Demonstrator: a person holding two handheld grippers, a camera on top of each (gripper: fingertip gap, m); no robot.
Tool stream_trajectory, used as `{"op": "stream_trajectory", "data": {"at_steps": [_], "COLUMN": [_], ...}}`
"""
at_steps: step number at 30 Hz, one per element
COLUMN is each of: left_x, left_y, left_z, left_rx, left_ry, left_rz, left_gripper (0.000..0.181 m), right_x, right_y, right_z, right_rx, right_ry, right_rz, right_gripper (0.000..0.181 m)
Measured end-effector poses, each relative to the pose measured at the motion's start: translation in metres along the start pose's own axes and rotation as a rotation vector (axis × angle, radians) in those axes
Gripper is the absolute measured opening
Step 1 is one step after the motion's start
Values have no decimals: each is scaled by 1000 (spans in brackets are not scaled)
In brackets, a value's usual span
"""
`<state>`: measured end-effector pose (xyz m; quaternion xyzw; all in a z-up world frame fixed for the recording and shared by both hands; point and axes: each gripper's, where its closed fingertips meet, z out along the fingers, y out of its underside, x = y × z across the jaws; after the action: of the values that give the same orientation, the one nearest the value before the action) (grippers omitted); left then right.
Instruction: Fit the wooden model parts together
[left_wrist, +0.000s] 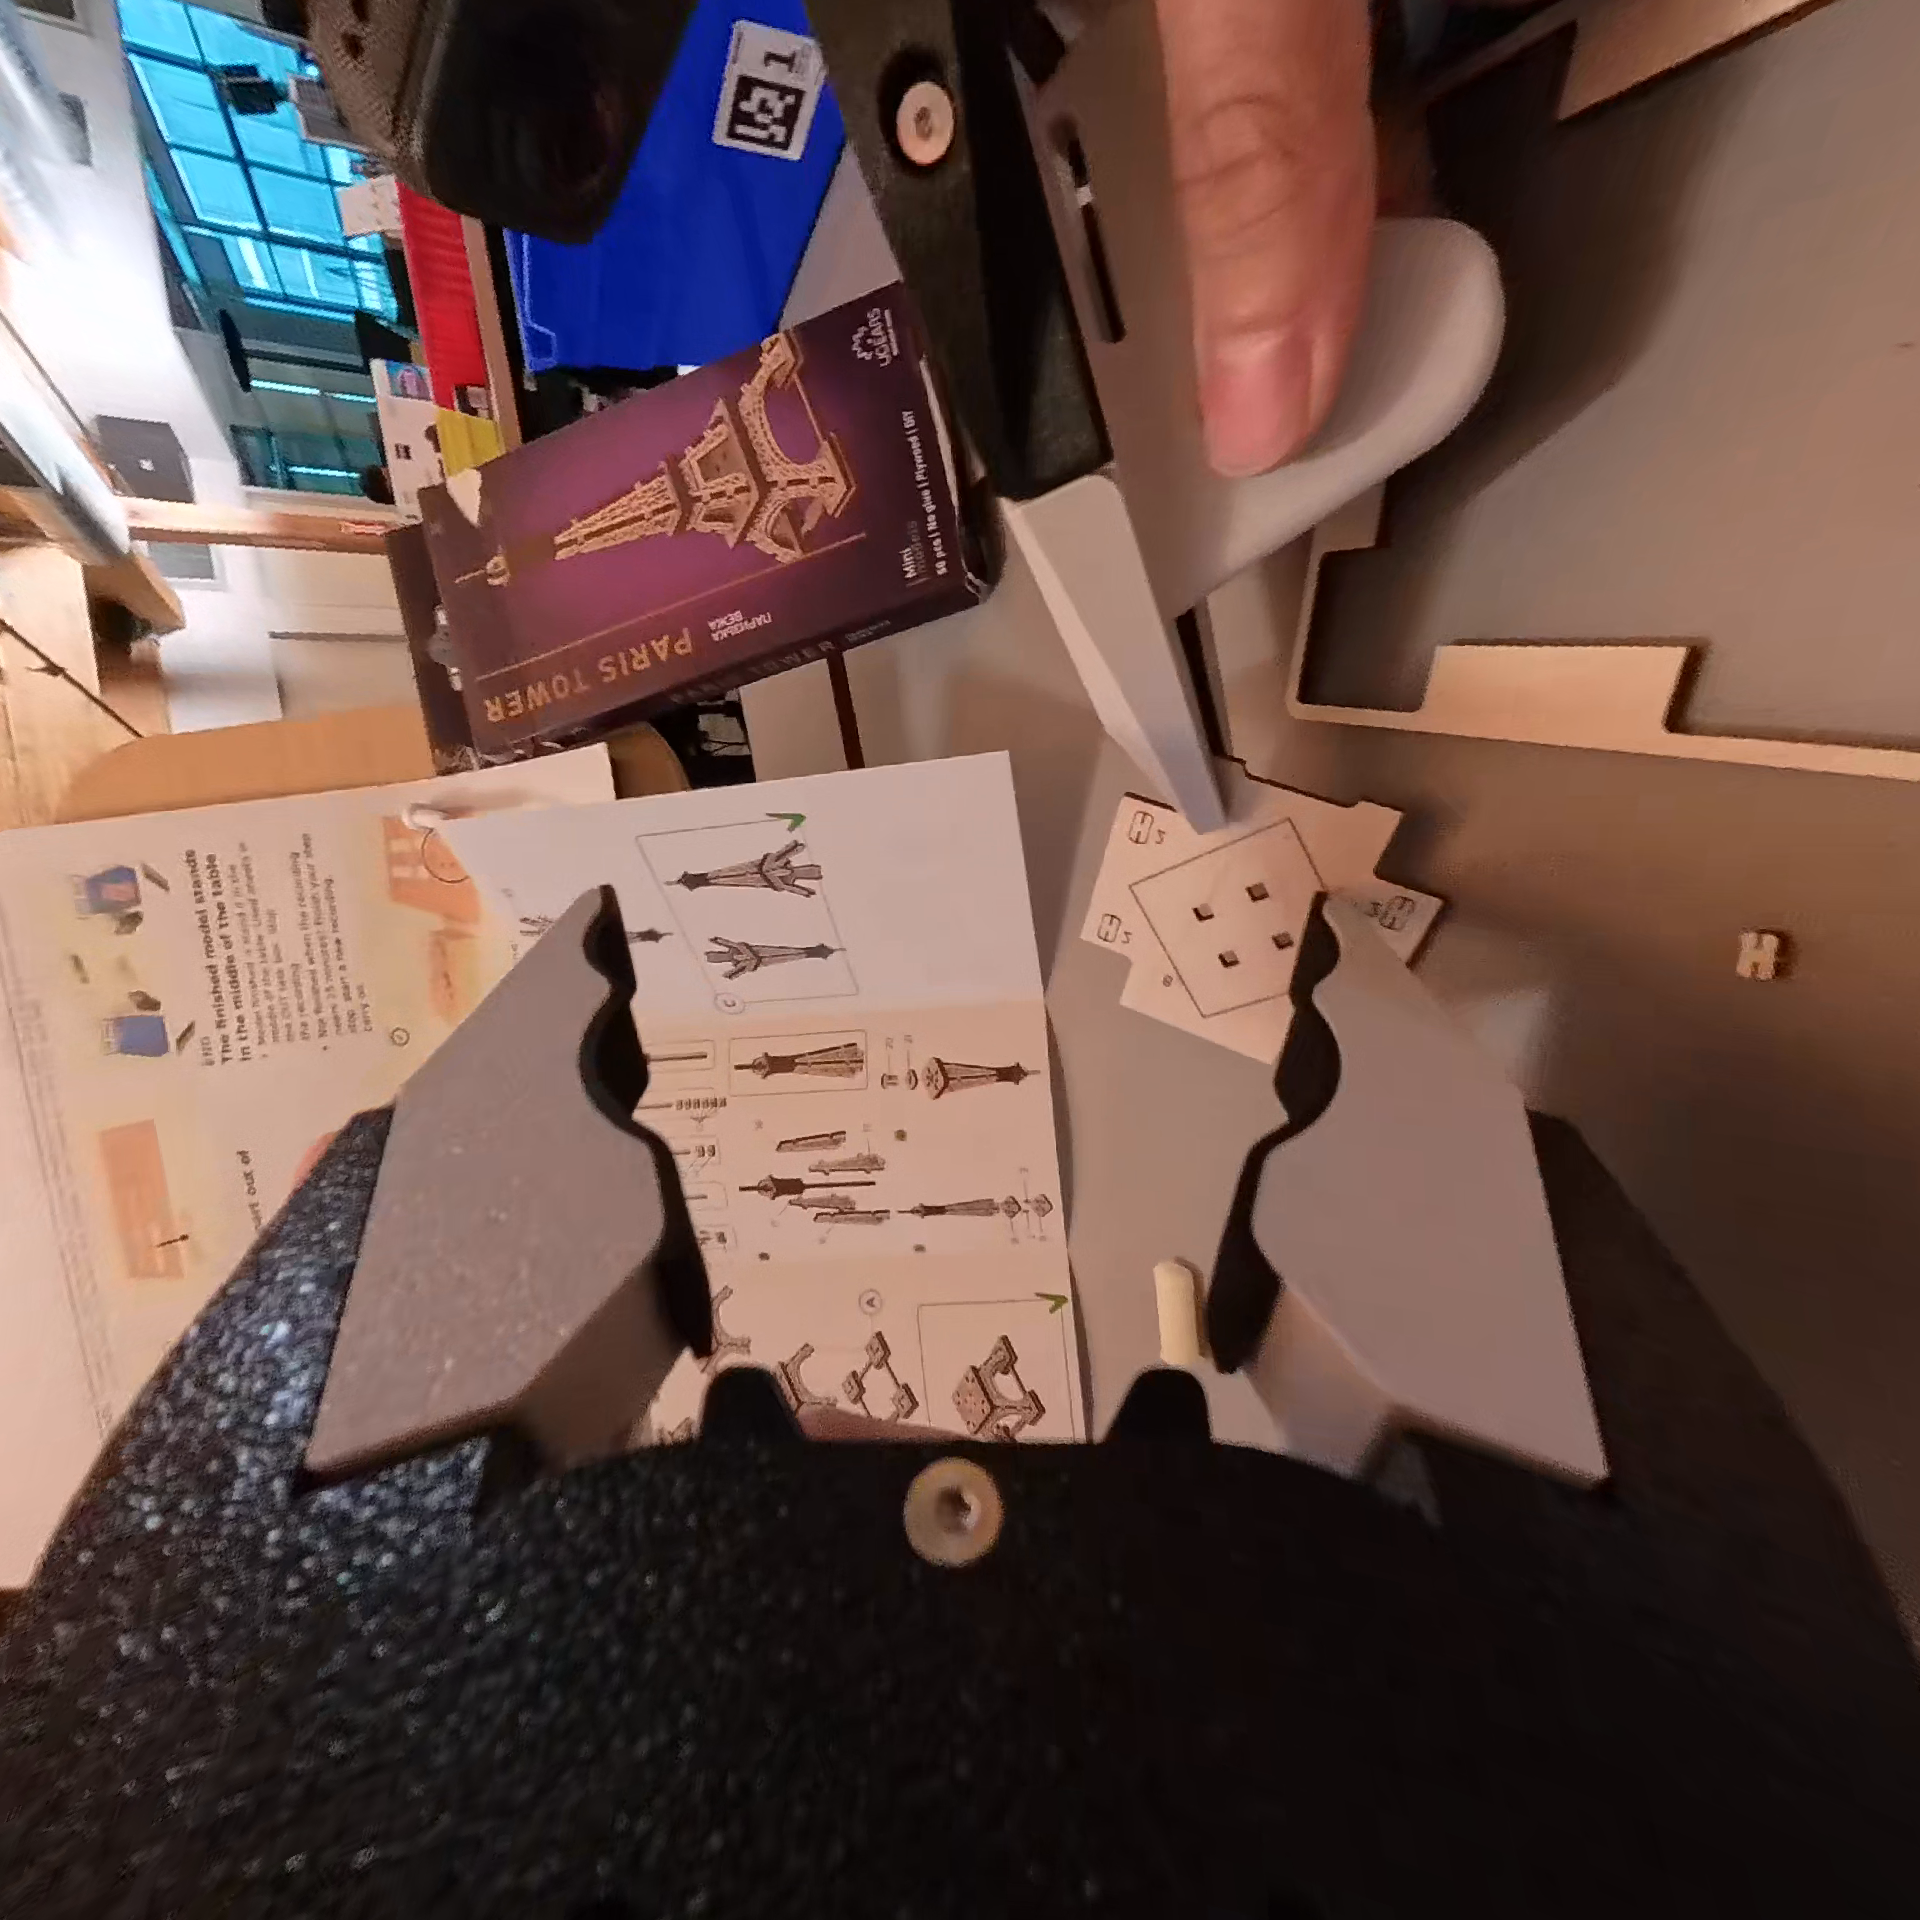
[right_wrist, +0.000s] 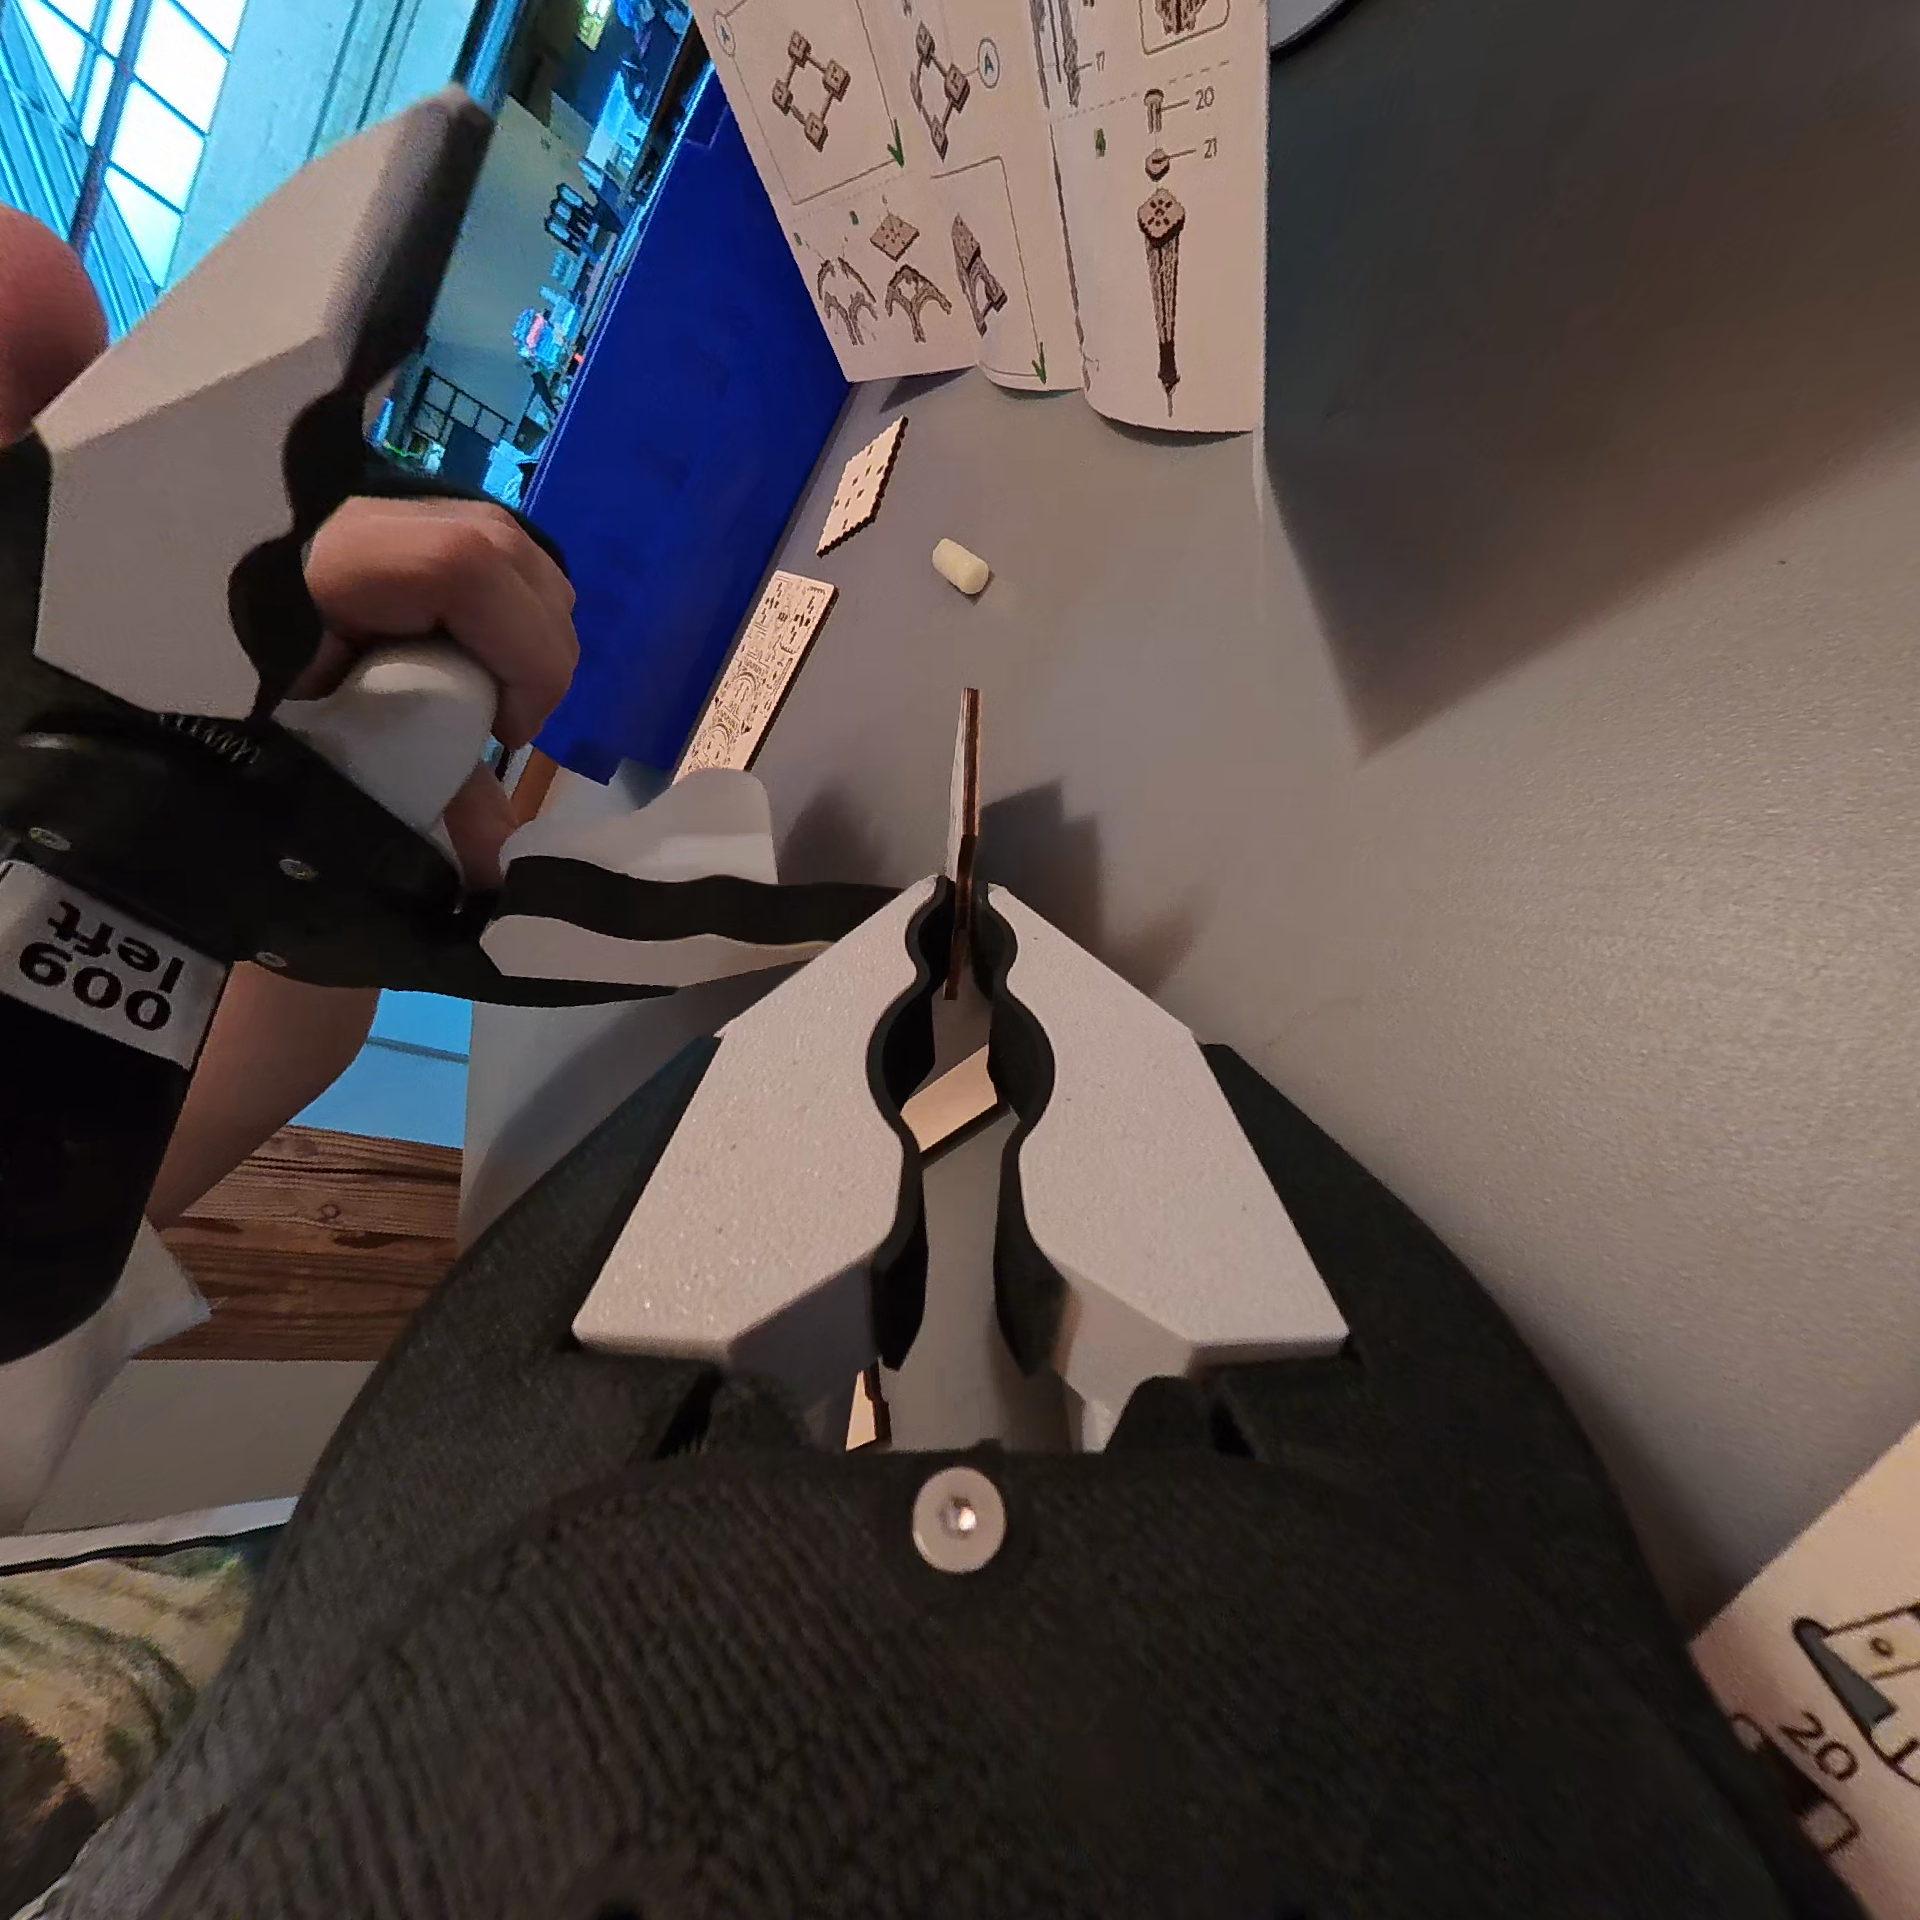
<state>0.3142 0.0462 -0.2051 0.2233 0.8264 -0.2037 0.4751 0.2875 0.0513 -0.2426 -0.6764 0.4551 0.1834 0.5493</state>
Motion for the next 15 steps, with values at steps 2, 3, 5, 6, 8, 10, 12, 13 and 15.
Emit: {"op": "stream_trajectory", "data": {"at_steps": [2,3,5,6,8,10,12,13,15], "left_x": [2,4,8,10,9,13,14,14,17], "left_y": [-2,-2,-5,-7,-7,-7,-7,-6,-4], "left_z": [0,-1,-2,-3,-3,-1,-1,-1,-1], "left_rx": [9,16,33,41,40,39,43,41,39], "left_ry": [8,16,40,51,40,60,72,81,93], "left_rz": [22,24,21,23,46,65,65,65,86], "left_gripper": [119,119,119,119,119,115,115,115,115], "right_x": [0,0,0,0,0,0,0,0,0], "right_y": [0,0,0,0,0,0,0,0,0], "right_z": [0,0,0,0,0,0,0,0,0], "right_rx": [0,0,0,0,-1,-1,-1,-2,-2], "right_ry": [1,0,0,0,0,1,1,1,0], "right_rz": [0,0,0,0,-1,-1,-1,-1,-1], "right_gripper": [1,1,1,1,1,1,1,1,1]}}
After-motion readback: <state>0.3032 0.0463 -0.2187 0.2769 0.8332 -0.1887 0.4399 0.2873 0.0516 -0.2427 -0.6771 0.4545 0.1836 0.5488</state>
